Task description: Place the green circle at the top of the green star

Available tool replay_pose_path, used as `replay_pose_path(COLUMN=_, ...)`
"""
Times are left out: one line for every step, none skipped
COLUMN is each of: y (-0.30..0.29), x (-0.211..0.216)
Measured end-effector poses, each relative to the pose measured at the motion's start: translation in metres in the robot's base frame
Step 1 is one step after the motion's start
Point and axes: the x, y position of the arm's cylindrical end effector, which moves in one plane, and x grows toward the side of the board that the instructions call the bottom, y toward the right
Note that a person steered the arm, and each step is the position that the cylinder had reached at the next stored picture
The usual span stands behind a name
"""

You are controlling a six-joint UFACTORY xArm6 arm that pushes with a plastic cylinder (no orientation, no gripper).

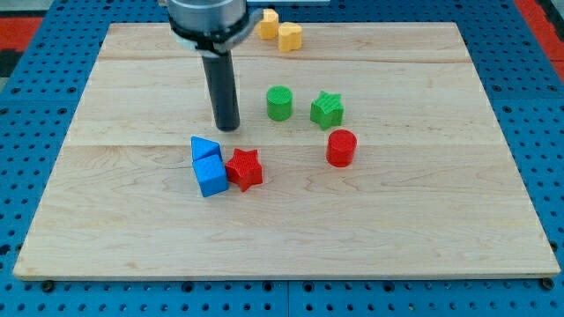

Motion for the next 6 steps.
replay_pose_path(y=0.010, x=-0.019)
replay_pose_path(y=0.066, x=-0.023)
replay_pose_path(y=0.110, x=-0.007)
replay_pose_path(y=0.121, x=-0.020)
replay_pose_path(y=0.109, x=-0.054)
replay_pose_path(y=0.133, x=-0.065)
